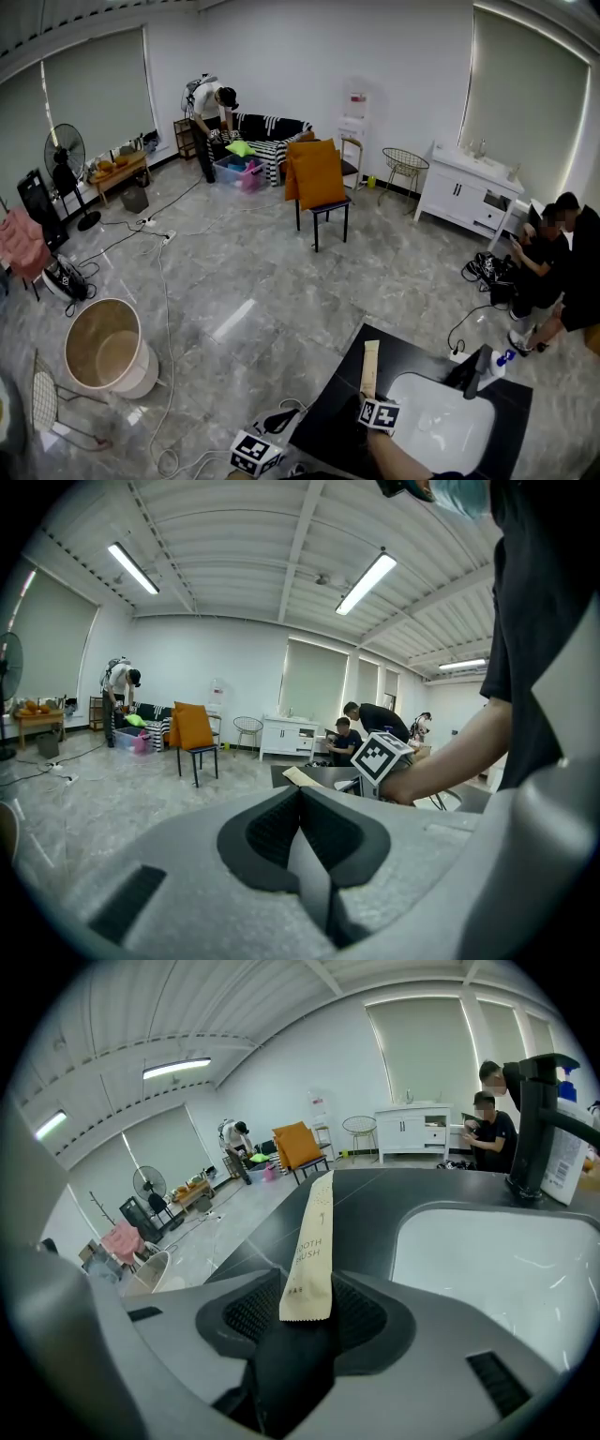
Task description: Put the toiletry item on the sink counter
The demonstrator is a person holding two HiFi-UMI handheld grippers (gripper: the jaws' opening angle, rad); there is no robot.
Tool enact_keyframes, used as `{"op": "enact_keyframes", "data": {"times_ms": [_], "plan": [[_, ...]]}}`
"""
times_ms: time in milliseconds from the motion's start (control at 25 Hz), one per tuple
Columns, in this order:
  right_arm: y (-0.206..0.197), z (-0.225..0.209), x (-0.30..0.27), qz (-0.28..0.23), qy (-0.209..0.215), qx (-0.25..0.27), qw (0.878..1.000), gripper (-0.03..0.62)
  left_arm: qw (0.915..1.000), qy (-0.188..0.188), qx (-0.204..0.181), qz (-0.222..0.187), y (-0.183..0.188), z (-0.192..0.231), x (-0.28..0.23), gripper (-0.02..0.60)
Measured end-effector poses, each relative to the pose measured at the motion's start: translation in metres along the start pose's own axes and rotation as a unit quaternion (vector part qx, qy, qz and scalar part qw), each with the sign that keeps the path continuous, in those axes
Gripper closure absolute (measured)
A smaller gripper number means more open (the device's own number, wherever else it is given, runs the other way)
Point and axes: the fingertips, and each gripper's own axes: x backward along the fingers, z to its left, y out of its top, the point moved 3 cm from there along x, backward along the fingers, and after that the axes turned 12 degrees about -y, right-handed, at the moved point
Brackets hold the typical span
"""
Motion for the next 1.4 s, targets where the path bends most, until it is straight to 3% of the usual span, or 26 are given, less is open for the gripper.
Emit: {"op": "enact_keyframes", "data": {"times_ms": [160, 560, 880, 1120, 1280, 1400], "plan": [[0.001, 0.001, 0.002, -0.003, 0.005, -0.005, 1.000, 0.368, 1.0000, 0.001, 0.001, -0.001, -0.001, -0.001, 0.002, 0.581], [0.011, -0.001, 0.027, -0.047, -0.007, 0.014, 0.999, 0.289, 1.0000, 0.003, -0.005, -0.001, -0.001, -0.015, 0.008, 0.581], [0.014, 0.004, 0.057, -0.080, 0.036, 0.006, 0.996, 0.289, 0.9999, 0.010, -0.006, -0.004, -0.005, -0.034, 0.011, 0.581], [0.017, 0.007, 0.100, -0.117, 0.079, 0.023, 0.990, 0.386, 0.9998, 0.019, -0.010, -0.006, -0.002, -0.056, 0.015, 0.581], [0.021, 0.004, 0.134, -0.165, 0.104, 0.044, 0.980, 0.583, 0.9994, 0.032, -0.008, -0.011, 0.000, -0.071, 0.020, 0.581], [0.016, 0.003, 0.160, -0.189, 0.123, 0.065, 0.972, 0.592, 0.9988, 0.044, 0.001, -0.022, 0.002, -0.087, 0.026, 0.581]]}}
